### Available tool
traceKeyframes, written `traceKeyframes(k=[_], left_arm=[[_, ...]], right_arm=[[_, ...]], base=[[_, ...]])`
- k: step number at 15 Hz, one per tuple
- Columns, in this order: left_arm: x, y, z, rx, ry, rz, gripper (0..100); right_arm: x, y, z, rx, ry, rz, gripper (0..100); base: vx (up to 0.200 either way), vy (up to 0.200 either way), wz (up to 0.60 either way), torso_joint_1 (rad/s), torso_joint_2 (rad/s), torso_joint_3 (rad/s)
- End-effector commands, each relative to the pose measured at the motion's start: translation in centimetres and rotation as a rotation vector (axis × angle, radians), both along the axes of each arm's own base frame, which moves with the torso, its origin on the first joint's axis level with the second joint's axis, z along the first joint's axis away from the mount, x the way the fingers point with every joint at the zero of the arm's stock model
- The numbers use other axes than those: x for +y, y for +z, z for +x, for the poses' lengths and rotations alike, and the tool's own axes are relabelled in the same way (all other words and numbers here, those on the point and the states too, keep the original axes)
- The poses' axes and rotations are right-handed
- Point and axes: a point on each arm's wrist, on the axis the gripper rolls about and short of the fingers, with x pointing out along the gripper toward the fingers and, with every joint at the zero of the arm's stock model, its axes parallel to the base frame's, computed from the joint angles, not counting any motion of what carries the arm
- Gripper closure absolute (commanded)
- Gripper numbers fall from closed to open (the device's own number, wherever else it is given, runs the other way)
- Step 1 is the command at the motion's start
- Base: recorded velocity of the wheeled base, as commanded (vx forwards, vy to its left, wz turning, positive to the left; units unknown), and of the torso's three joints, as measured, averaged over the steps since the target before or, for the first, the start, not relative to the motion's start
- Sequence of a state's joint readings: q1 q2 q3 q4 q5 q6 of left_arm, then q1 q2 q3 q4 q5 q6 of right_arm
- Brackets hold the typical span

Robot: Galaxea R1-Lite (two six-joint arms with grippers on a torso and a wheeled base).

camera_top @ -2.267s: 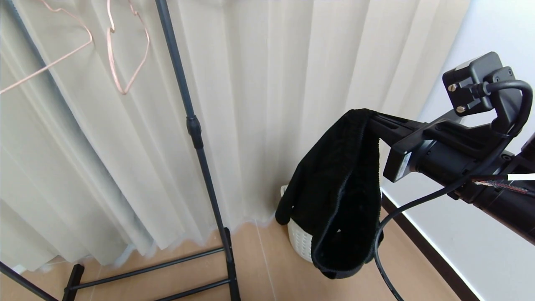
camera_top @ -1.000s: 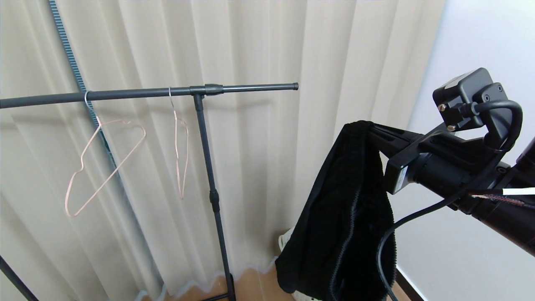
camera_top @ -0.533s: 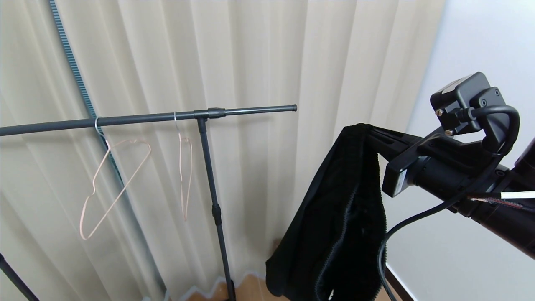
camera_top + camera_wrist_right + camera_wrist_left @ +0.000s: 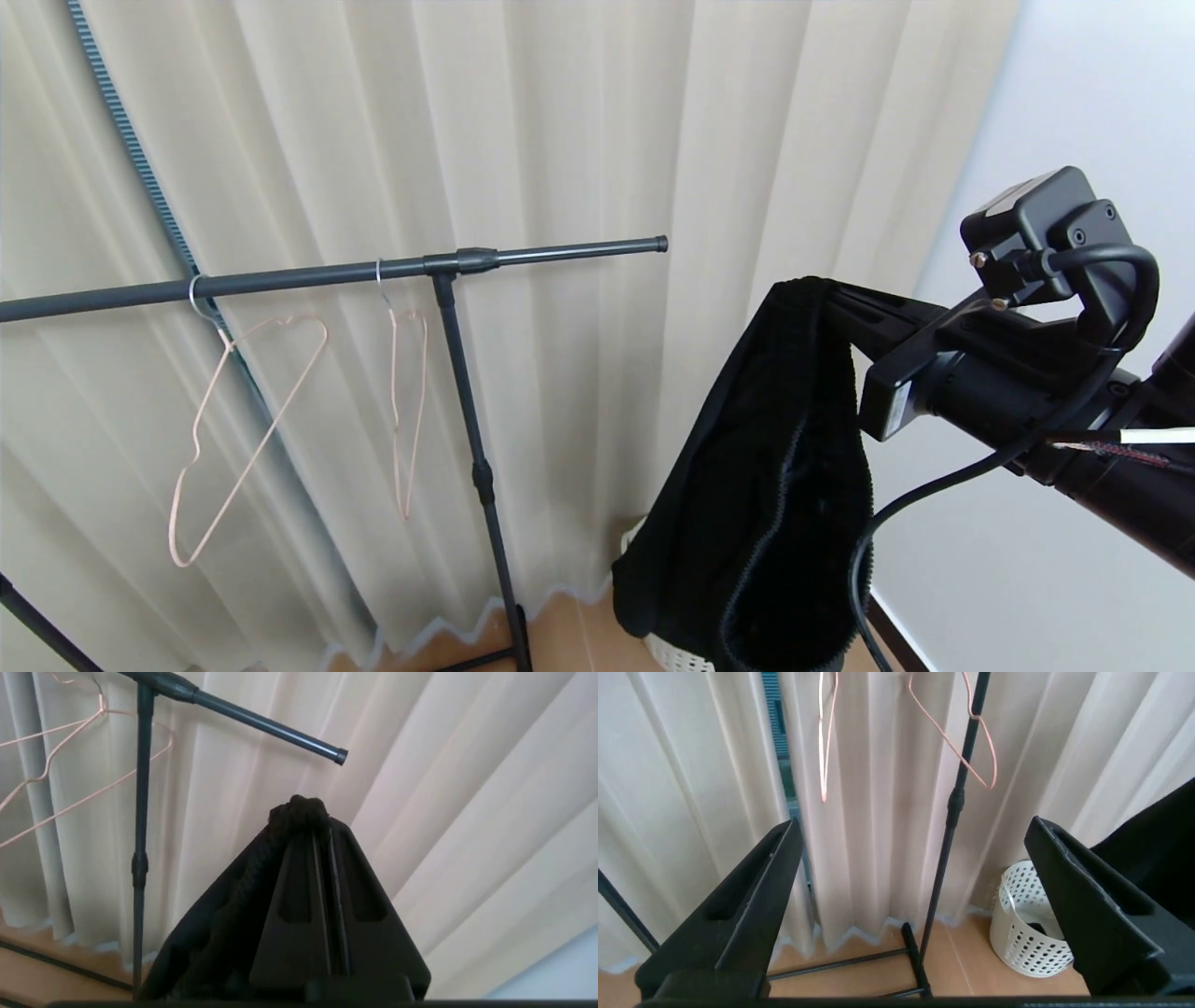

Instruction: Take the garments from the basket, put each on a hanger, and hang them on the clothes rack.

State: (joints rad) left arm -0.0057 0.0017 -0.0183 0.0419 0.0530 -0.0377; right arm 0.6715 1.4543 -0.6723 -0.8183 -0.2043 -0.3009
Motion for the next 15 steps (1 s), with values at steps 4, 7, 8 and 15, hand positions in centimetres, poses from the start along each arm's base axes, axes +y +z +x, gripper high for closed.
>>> traceKeyframes(k=[4,7,8,15], left_arm=[[0.00,0.01,0.00,-0.001,0.000,0.002,0],[0.00,0.01,0.00,-0.001,0.000,0.002,0],[0.00,0.01,0.00,-0.001,-0.001,0.002,0],[0.00,0.01,0.00,-0.001,-0.001,0.001,0]], right_arm=[[0.01,-0.17,0.00,0.003,-0.001,-0.007,100],[-0.06,-0.27,-0.10,0.004,0.002,-0.011,100],[-0.03,-0.24,-0.06,0.004,0.000,-0.008,100],[-0.09,-0.60,-0.13,0.014,0.000,-0.018,100]], base=[[0.000,0.000,0.00,0.162,-0.35,-0.200],[0.000,0.000,0.00,0.034,-0.08,-0.036],[0.000,0.000,0.00,0.000,0.00,0.000],[0.000,0.000,0.60,0.004,0.00,0.000]])
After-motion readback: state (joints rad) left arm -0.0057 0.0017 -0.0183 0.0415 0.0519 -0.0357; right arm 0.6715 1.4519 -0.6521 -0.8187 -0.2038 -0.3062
